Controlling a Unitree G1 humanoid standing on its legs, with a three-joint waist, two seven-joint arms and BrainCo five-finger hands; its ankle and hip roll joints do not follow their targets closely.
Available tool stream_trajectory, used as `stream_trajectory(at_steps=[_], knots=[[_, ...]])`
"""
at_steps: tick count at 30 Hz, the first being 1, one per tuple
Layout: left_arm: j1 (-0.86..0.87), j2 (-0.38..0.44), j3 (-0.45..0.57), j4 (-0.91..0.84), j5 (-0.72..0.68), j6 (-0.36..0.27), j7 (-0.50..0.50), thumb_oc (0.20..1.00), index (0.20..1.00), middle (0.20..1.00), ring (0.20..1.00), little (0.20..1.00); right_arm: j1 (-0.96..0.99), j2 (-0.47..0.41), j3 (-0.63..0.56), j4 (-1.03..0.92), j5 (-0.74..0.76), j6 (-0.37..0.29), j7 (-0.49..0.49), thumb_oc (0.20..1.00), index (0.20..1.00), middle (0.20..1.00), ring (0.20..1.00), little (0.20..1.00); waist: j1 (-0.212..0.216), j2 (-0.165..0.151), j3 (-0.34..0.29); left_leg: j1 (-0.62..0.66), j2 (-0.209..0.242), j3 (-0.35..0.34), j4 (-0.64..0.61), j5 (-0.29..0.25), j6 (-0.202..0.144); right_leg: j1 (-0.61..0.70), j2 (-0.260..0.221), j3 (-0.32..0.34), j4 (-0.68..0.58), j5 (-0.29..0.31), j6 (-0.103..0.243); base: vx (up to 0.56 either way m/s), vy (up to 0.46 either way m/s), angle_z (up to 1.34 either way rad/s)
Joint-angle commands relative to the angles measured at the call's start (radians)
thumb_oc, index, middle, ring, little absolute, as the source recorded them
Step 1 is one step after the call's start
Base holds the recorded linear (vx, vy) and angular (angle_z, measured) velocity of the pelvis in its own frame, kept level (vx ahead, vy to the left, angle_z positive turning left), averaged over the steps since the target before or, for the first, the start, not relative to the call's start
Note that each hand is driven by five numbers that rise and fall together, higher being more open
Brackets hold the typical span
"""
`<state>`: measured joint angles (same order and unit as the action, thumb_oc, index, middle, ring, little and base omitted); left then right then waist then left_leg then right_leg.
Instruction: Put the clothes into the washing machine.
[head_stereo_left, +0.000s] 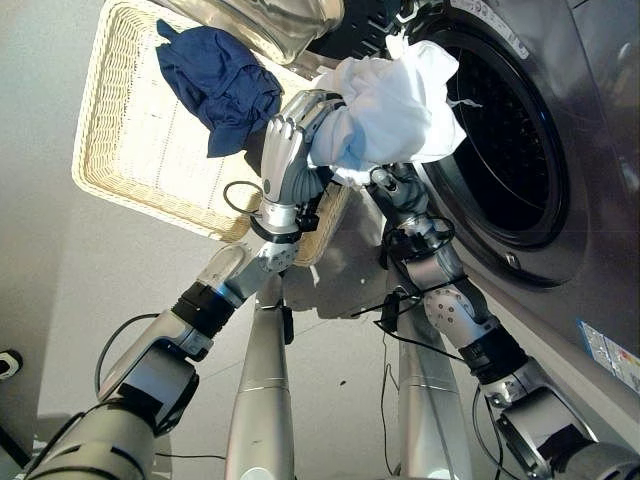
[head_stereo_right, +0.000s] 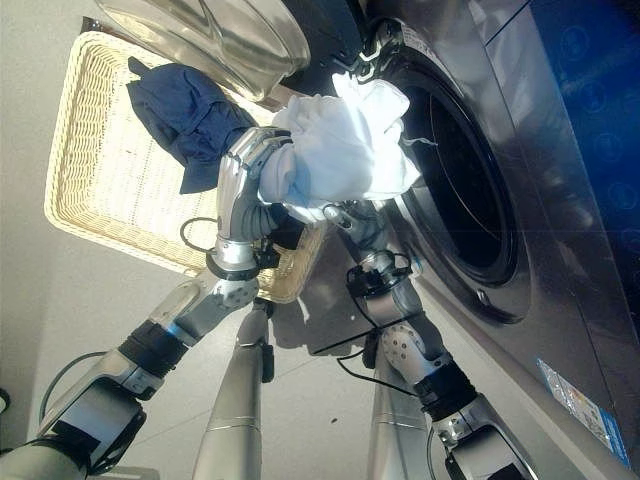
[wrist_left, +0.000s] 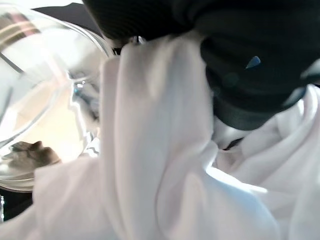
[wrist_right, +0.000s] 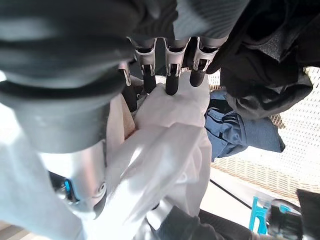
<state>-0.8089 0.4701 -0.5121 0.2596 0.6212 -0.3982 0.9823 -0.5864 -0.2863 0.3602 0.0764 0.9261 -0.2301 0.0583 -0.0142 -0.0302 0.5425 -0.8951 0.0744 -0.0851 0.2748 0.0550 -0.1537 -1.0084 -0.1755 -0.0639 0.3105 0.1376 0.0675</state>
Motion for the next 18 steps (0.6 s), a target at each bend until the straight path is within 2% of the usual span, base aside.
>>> stream_trajectory(at_steps=[1, 11, 13, 18], knots=[[0.008, -0.001, 0.053, -0.106, 0.032, -0.015, 0.022, 0.2, 0.2, 0.2, 0.2, 0.2, 0.012, 0.02, -0.058, -0.165, -0.046, -0.042, 0.01, 1.0, 1.0, 1.0, 1.0, 1.0, 0.014, -0.014, -0.023, -0.017, -0.033, -0.038, -0.019, 0.06, 0.089, 0.026, -0.012, -0.009, 0.003, 0.044, 0.095, 0.0, 0.0, 0.0], [-0.012, 0.011, 0.012, -0.121, -0.002, -0.071, -0.178, 0.2, 0.2, 0.2, 0.2, 0.2, -0.003, 0.004, -0.04, -0.181, -0.009, 0.021, 0.085, 1.0, 1.0, 1.0, 1.0, 1.0, 0.012, -0.012, -0.023, -0.017, -0.031, -0.03, -0.019, 0.062, 0.088, 0.028, -0.012, -0.01, 0.002, 0.044, 0.095, 0.0, 0.0, 0.0], [-0.029, 0.029, -0.021, -0.118, -0.001, -0.08, -0.248, 0.2, 0.2, 0.2, 0.2, 0.2, -0.005, -0.005, -0.037, -0.174, 0.044, 0.035, 0.122, 1.0, 1.0, 1.0, 1.0, 1.0, 0.009, -0.012, -0.023, -0.017, -0.031, -0.027, -0.012, 0.06, 0.087, 0.029, -0.013, -0.01, 0.003, 0.044, 0.095, 0.0, 0.0, 0.0], [-0.055, 0.06, -0.066, -0.104, -0.018, -0.108, -0.348, 0.2, 0.2, 0.2, 0.2, 0.2, -0.006, -0.019, -0.031, -0.159, 0.13, 0.047, 0.183, 1.0, 1.0, 1.0, 1.0, 1.0, 0.003, -0.014, -0.023, -0.017, -0.03, -0.022, -0.01, 0.059, 0.087, 0.03, -0.012, -0.009, -0.002, 0.047, 0.098, 0.0, 0.0, 0.0]])
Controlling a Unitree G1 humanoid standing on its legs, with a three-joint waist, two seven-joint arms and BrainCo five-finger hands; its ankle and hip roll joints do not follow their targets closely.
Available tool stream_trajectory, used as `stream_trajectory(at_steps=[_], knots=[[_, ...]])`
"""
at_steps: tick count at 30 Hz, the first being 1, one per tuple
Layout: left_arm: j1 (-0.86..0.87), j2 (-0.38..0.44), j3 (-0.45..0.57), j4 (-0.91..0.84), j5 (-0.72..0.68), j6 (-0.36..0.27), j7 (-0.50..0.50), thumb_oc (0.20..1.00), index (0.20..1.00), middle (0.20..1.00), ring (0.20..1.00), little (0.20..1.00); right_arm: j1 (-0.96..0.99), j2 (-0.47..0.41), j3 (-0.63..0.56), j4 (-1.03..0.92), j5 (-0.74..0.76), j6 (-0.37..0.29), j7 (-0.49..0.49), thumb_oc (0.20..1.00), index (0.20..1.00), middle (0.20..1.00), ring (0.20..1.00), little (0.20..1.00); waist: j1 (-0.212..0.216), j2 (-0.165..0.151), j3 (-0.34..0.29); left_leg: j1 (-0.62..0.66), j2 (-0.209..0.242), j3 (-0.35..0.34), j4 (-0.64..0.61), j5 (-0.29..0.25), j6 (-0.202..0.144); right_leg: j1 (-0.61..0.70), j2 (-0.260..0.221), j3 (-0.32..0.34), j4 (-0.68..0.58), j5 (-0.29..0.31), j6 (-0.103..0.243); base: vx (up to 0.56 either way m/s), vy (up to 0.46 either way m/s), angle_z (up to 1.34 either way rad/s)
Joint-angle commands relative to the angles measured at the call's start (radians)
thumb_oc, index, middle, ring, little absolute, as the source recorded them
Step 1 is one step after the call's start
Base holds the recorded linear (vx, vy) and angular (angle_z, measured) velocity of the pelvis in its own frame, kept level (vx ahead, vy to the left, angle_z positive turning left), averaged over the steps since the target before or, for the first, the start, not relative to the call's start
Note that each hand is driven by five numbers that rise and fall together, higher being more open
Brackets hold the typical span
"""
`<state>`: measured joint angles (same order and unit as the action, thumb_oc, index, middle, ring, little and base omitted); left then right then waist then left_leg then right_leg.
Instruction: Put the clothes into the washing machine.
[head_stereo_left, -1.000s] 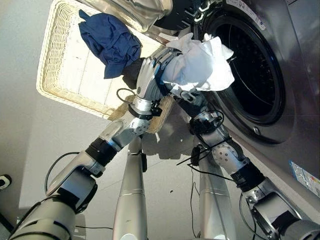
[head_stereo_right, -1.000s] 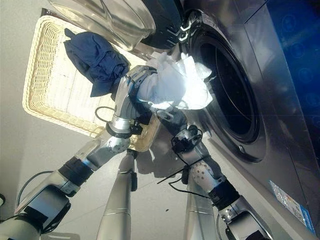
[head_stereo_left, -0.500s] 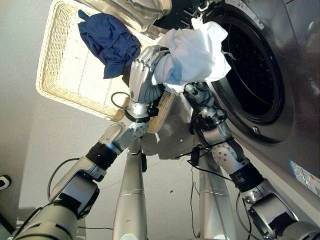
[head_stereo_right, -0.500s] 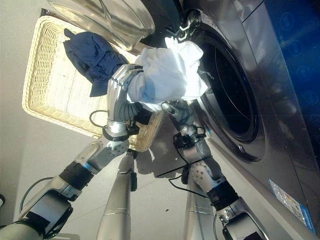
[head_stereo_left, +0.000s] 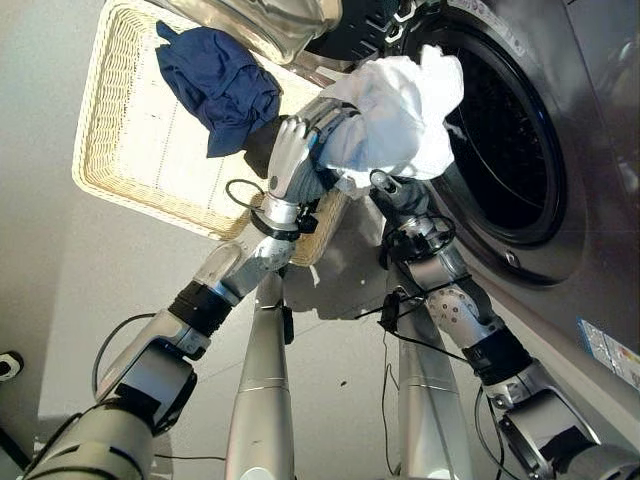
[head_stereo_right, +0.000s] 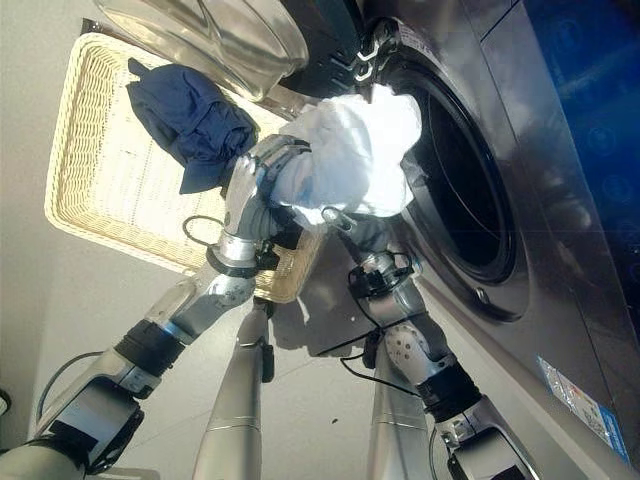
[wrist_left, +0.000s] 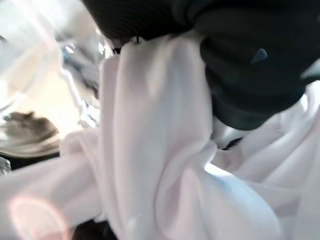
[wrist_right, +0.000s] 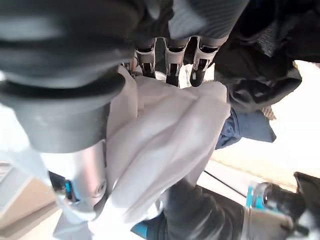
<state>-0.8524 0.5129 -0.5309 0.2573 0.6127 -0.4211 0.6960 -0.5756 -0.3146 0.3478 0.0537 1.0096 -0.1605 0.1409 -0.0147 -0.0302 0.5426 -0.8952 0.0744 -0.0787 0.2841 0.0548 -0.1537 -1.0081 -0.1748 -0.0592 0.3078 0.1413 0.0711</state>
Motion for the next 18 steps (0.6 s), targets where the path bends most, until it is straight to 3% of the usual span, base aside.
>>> stream_trajectory(at_steps=[1, 7, 8, 10, 18], knots=[[-0.016, 0.022, -0.055, -0.101, -0.011, -0.089, -0.072, 0.2, 0.2, 0.2, 0.2, 0.2, -0.015, 0.007, -0.017, -0.136, 0.055, -0.021, 0.108, 1.0, 1.0, 1.0, 1.0, 1.0, 0.003, -0.013, -0.023, -0.018, -0.03, -0.027, -0.019, 0.059, 0.087, 0.029, -0.012, -0.013, 0.001, 0.044, 0.094, 0.0, 0.0, 0.0], [-0.037, 0.044, -0.109, -0.1, -0.041, -0.127, -0.162, 0.2, 0.2, 0.2, 0.2, 0.2, -0.01, -0.005, -0.012, -0.131, 0.101, -0.041, 0.14, 1.0, 1.0, 1.0, 1.0, 1.0, -0.004, -0.015, -0.023, -0.023, -0.028, -0.022, -0.018, 0.057, 0.088, 0.025, -0.011, -0.01, -0.005, 0.05, 0.097, 0.0, 0.001, -0.04], [-0.035, 0.045, -0.116, -0.101, -0.05, -0.135, -0.172, 0.2, 0.2, 0.2, 0.2, 0.2, -0.007, -0.004, -0.01, -0.133, 0.108, -0.046, 0.144, 0.79, 0.79, 0.79, 0.79, 0.79, -0.005, -0.015, -0.023, -0.024, -0.028, -0.022, -0.017, 0.057, 0.089, 0.024, -0.009, -0.009, -0.005, 0.051, 0.097, -0.01, 0.005, -0.04], [-0.036, 0.041, -0.131, -0.099, -0.062, -0.138, -0.181, 0.2, 0.2, 0.2, 0.2, 0.2, -0.01, 0.0, -0.01, -0.127, 0.133, -0.057, 0.142, 0.2, 0.2, 0.2, 0.2, 0.2, -0.007, -0.016, -0.023, -0.025, -0.026, -0.021, -0.018, 0.056, 0.089, 0.023, -0.008, -0.008, -0.007, 0.052, 0.097, 0.0, 0.0, 0.0], [-0.027, 0.029, -0.154, -0.088, -0.064, -0.145, -0.196, 0.2, 0.2, 0.2, 0.2, 0.2, -0.002, 0.022, -0.013, -0.108, 0.158, -0.107, 0.151, 0.2, 0.2, 0.2, 0.2, 0.2, -0.008, -0.023, -0.023, -0.026, -0.028, -0.023, -0.021, 0.055, 0.092, 0.026, -0.002, -0.01, -0.014, 0.055, 0.098, 0.0, -0.004, -0.01]])
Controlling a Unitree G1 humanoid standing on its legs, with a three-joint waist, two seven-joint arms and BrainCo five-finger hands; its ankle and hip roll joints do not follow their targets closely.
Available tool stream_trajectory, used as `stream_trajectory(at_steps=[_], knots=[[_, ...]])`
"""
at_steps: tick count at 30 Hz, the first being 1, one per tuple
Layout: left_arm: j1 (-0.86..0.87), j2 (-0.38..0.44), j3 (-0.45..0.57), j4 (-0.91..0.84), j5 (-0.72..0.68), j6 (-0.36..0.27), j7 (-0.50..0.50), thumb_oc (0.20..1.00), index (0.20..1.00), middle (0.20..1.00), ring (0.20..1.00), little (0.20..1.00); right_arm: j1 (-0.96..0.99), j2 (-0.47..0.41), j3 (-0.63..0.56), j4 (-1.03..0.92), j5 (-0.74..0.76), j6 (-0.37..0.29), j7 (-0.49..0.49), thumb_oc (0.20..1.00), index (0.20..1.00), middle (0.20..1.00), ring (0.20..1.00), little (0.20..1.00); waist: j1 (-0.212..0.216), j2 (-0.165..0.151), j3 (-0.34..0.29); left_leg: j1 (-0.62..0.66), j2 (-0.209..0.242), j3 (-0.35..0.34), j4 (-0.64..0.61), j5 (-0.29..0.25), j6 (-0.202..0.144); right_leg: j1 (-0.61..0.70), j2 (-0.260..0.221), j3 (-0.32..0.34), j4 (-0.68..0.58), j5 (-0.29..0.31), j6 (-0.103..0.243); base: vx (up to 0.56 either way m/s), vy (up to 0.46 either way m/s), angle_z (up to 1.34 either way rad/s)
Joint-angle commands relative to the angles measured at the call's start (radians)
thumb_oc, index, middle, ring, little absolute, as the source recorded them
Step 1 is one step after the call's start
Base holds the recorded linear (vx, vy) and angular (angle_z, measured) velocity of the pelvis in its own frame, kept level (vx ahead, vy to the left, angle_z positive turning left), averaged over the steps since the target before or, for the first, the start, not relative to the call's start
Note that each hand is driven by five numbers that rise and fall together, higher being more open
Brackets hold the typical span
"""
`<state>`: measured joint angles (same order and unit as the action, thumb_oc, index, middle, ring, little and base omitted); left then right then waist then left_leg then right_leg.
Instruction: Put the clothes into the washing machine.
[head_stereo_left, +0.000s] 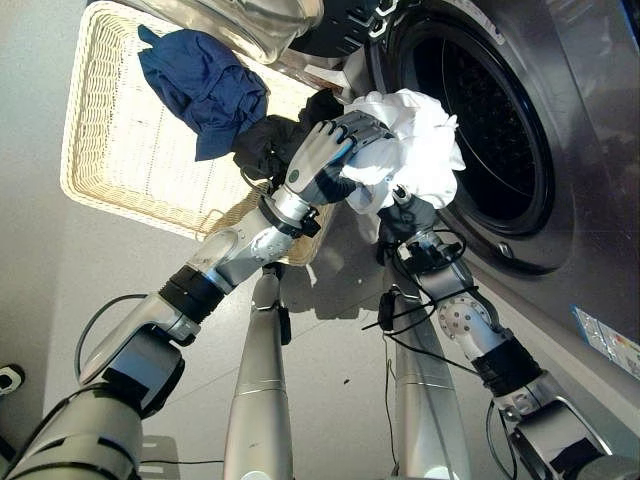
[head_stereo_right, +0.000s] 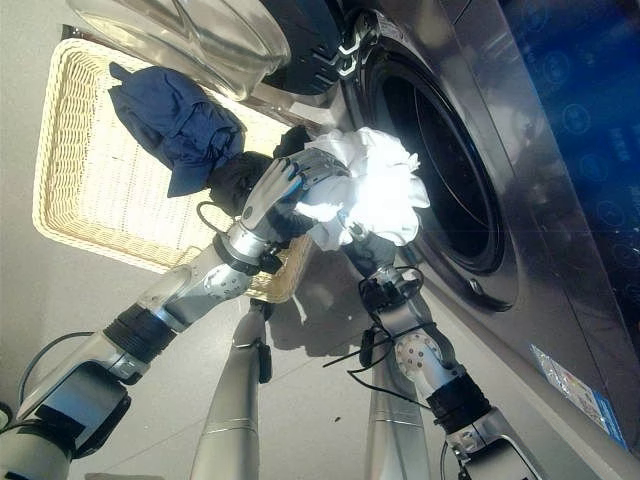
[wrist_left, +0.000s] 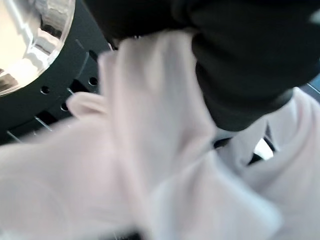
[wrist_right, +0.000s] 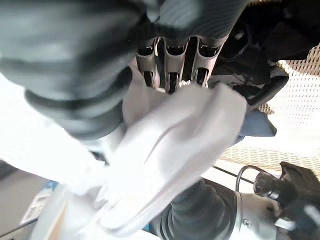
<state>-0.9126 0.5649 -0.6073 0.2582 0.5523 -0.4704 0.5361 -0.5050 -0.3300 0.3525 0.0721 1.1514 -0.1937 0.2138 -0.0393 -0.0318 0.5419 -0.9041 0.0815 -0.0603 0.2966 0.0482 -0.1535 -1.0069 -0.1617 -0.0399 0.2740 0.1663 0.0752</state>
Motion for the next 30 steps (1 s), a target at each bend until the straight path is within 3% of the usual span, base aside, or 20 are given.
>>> stream_trajectory(at_steps=[1, 14, 15, 16, 19, 22, 27, 30], knots=[[0.033, -0.021, -0.078, -0.087, -0.005, -0.098, -0.037, 0.2, 0.2, 0.2, 0.2, 0.2, -0.073, 0.037, -0.02, -0.125, 0.021, -0.075, 0.078, 0.2, 0.2, 0.2, 0.2, 0.2, 0.017, -0.022, -0.022, -0.017, -0.035, -0.041, -0.034, 0.061, 0.092, 0.025, -0.015, -0.03, 0.019, 0.03, 0.094, 0.0, 0.0, 0.0], [0.043, -0.015, -0.069, -0.086, -0.016, -0.083, -0.028, 0.2, 0.2, 0.2, 0.2, 0.2, -0.077, 0.036, -0.039, -0.122, 0.01, -0.135, 0.088, 0.2, 0.2, 0.2, 0.2, 0.2, 0.022, -0.025, -0.022, -0.014, -0.043, -0.048, -0.031, 0.057, 0.095, 0.033, -0.014, -0.032, 0.011, 0.034, 0.095, 0.0, 0.0, 0.0], [0.044, -0.017, -0.067, -0.085, -0.031, -0.06, -0.027, 0.448, 0.448, 0.448, 0.448, 0.448, -0.081, 0.038, -0.043, -0.123, 0.008, -0.142, 0.085, 0.2, 0.2, 0.2, 0.2, 0.2, 0.023, -0.026, -0.022, -0.015, -0.041, -0.049, -0.031, 0.057, 0.094, 0.033, -0.015, -0.033, 0.012, 0.033, 0.096, 0.0, 0.0, 0.0], [0.047, -0.018, -0.064, -0.083, -0.051, -0.044, -0.022, 1.0, 1.0, 1.0, 1.0, 1.0, -0.083, 0.04, -0.044, -0.122, 0.004, -0.147, 0.082, 0.2, 0.2, 0.2, 0.2, 0.2, 0.024, -0.025, -0.022, -0.015, -0.04, -0.05, -0.031, 0.057, 0.094, 0.033, -0.015, -0.034, 0.014, 0.032, 0.095, 0.0, 0.0, 0.0], [0.069, -0.032, -0.039, -0.065, -0.162, 0.013, 0.006, 1.0, 1.0, 1.0, 1.0, 1.0, -0.085, 0.046, -0.054, -0.12, -0.01, -0.16, 0.069, 0.2, 0.2, 0.2, 0.2, 0.2, 0.027, -0.026, -0.022, -0.013, -0.038, -0.051, -0.034, 0.059, 0.095, 0.035, -0.015, -0.037, 0.015, 0.034, 0.095, 0.0, 0.0, 0.0], [0.106, -0.051, 0.006, -0.04, -0.253, 0.027, 0.086, 1.0, 1.0, 1.0, 1.0, 1.0, -0.087, 0.05, -0.072, -0.11, -0.038, -0.182, 0.045, 0.2, 0.2, 0.2, 0.2, 0.2, 0.034, -0.025, -0.022, -0.014, -0.038, -0.055, -0.036, 0.06, 0.095, 0.034, -0.016, -0.039, 0.017, 0.032, 0.097, 0.0, -0.012, 0.0], [0.18, -0.098, 0.113, -0.031, -0.332, -0.013, 0.207, 1.0, 1.0, 1.0, 1.0, 1.0, -0.092, 0.072, -0.118, -0.12, -0.141, -0.224, -0.077, 0.2, 0.2, 0.2, 0.2, 0.2, 0.049, -0.016, -0.022, -0.015, -0.047, -0.067, -0.038, 0.06, 0.096, 0.034, -0.02, -0.042, 0.015, 0.03, 0.095, 0.0, -0.007, 0.0], [0.201, -0.115, 0.151, -0.047, -0.351, -0.04, 0.196, 1.0, 1.0, 1.0, 1.0, 1.0, -0.093, 0.083, -0.145, -0.129, -0.191, -0.251, -0.144, 0.2, 0.2, 0.2, 0.2, 0.2, 0.054, -0.009, -0.022, -0.015, -0.053, -0.071, -0.039, 0.06, 0.097, 0.034, -0.022, -0.044, 0.015, 0.029, 0.094, 0.0, 0.0, 0.0]])
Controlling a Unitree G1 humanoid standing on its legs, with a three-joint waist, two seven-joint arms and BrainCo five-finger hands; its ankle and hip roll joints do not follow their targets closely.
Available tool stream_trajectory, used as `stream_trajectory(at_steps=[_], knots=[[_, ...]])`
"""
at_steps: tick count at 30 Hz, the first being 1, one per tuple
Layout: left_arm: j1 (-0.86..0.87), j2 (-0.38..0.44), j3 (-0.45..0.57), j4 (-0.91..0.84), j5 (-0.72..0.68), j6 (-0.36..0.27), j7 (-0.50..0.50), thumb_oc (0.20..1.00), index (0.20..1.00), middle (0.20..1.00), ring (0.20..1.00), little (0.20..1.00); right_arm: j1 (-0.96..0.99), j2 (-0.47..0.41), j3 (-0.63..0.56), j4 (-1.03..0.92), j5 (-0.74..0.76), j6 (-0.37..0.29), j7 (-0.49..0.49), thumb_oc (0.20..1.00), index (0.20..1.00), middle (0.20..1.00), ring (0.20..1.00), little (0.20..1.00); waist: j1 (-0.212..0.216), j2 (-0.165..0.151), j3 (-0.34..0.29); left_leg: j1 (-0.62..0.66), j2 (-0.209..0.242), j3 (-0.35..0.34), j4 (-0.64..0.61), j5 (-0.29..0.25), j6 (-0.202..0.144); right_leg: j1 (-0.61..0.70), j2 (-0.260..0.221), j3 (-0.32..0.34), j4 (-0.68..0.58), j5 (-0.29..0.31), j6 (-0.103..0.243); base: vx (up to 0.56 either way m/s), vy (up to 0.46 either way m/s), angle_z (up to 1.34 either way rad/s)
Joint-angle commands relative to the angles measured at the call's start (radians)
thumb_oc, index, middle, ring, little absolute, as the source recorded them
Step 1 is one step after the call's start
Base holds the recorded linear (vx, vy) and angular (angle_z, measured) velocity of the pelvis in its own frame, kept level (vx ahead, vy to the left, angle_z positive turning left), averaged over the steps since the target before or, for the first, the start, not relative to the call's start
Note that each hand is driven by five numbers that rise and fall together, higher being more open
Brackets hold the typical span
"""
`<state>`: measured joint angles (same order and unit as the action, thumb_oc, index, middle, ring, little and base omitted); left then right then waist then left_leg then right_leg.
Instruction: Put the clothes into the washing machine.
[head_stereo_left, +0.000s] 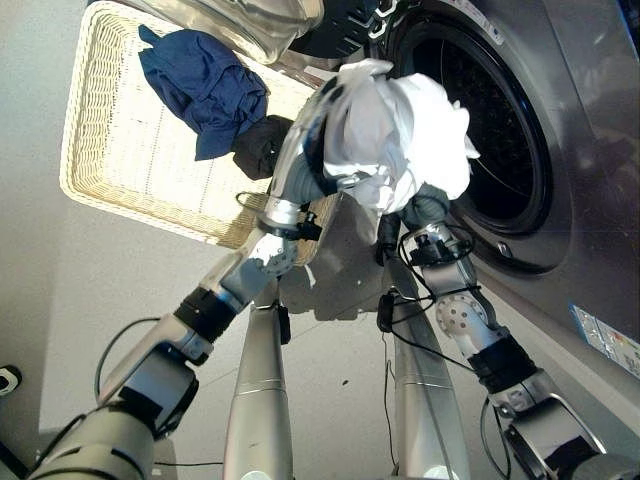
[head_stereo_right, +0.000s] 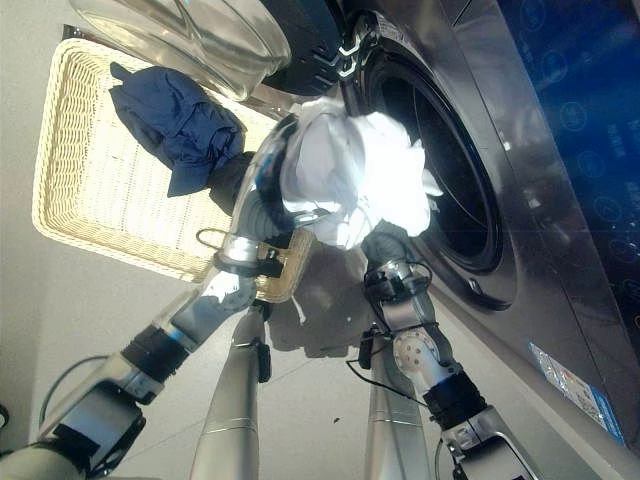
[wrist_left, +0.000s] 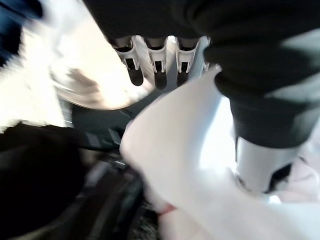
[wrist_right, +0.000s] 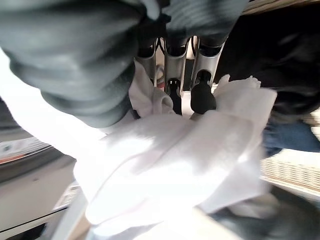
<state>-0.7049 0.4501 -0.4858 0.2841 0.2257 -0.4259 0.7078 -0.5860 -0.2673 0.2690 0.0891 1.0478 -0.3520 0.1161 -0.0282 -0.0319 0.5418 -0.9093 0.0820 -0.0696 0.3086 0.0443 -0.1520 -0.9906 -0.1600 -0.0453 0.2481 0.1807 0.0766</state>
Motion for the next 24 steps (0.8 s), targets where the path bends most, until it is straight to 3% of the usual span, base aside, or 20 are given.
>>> stream_trajectory(at_steps=[1, 6, 7, 12, 15, 18, 19, 24], knots=[[-0.001, -0.003, 0.037, -0.075, -0.033, -0.091, 0.016, 1.0, 1.0, 1.0, 1.0, 1.0, -0.013, 0.021, -0.072, -0.148, -0.101, -0.1, -0.065, 0.2, 0.2, 0.2, 0.2, 0.2, 0.044, -0.006, -0.022, -0.01, -0.055, -0.061, -0.051, 0.064, 0.096, 0.017, -0.025, -0.039, 0.041, 0.015, 0.092, 0.0, 0.0, 0.0], [-0.004, 0.01, 0.065, -0.074, -0.037, -0.07, -0.036, 1.0, 1.0, 1.0, 1.0, 1.0, -0.028, 0.01, -0.125, -0.142, -0.144, -0.134, -0.15, 0.2, 0.2, 0.2, 0.2, 0.2, 0.046, 0.003, -0.022, -0.003, -0.054, -0.055, -0.055, 0.067, 0.094, 0.023, -0.028, -0.039, 0.041, 0.015, 0.092, 0.0, 0.01, 0.0], [-0.01, 0.023, 0.073, -0.061, -0.042, -0.065, -0.032, 1.0, 1.0, 1.0, 1.0, 1.0, -0.038, -0.004, -0.145, -0.124, -0.156, -0.144, -0.189, 0.2, 0.2, 0.2, 0.2, 0.2, 0.046, 0.006, -0.022, -0.002, -0.05, -0.051, -0.053, 0.068, 0.092, 0.024, -0.029, -0.037, 0.044, 0.013, 0.091, 0.02, 0.061, -0.01], [-0.021, 0.041, 0.093, -0.001, -0.066, -0.081, 0.024, 1.0, 1.0, 1.0, 1.0, 1.0, -0.061, -0.04, -0.182, -0.046, -0.134, -0.123, -0.203, 0.2, 0.2, 0.2, 0.2, 0.2, 0.047, 0.012, -0.022, -0.001, -0.045, -0.045, -0.053, 0.07, 0.088, 0.025, -0.03, -0.035, 0.047, 0.011, 0.09, 0.0, 0.008, 0.0], [-0.033, 0.039, 0.117, 0.09, -0.122, -0.117, 0.109, 1.0, 1.0, 1.0, 1.0, 1.0, -0.093, -0.069, -0.174, 0.101, -0.087, -0.049, -0.21, 0.2, 0.2, 0.2, 0.2, 0.2, 0.052, 0.02, -0.022, -0.002, -0.043, -0.045, -0.046, 0.071, 0.079, 0.02, -0.033, -0.032, 0.056, 0.006, 0.089, 0.0, 0.025, -0.01], [-0.054, 0.034, 0.117, 0.145, -0.147, -0.125, 0.137, 1.0, 1.0, 1.0, 1.0, 1.0, -0.128, -0.095, -0.156, 0.217, -0.058, -0.029, -0.222, 0.2, 0.2, 0.2, 0.2, 0.2, 0.056, 0.026, -0.022, -0.004, -0.041, -0.043, -0.046, 0.073, 0.077, 0.016, -0.035, -0.031, 0.059, 0.005, 0.086, 0.01, 0.025, -0.01], [-0.078, 0.031, 0.113, 0.199, -0.171, -0.132, 0.154, 1.0, 1.0, 1.0, 1.0, 1.0, -0.174, -0.129, -0.14, 0.336, -0.003, -0.02, -0.232, 0.2, 0.2, 0.2, 0.2, 0.2, 0.06, 0.031, -0.022, -0.006, -0.04, -0.042, -0.042, 0.074, 0.073, 0.014, -0.036, -0.031, 0.061, 0.004, 0.083, 0.01, 0.032, -0.01], [-0.162, 0.069, 0.08, 0.359, -0.237, -0.13, 0.155, 1.0, 1.0, 1.0, 1.0, 1.0, -0.36, -0.284, -0.146, 0.678, 0.255, -0.095, -0.262, 0.2, 0.2, 0.2, 0.2, 0.2, 0.074, 0.04, -0.022, -0.01, -0.03, -0.039, -0.03, 0.069, 0.062, 0.015, -0.04, -0.042, 0.065, 0.004, 0.085, 0.01, 0.007, -0.02]])
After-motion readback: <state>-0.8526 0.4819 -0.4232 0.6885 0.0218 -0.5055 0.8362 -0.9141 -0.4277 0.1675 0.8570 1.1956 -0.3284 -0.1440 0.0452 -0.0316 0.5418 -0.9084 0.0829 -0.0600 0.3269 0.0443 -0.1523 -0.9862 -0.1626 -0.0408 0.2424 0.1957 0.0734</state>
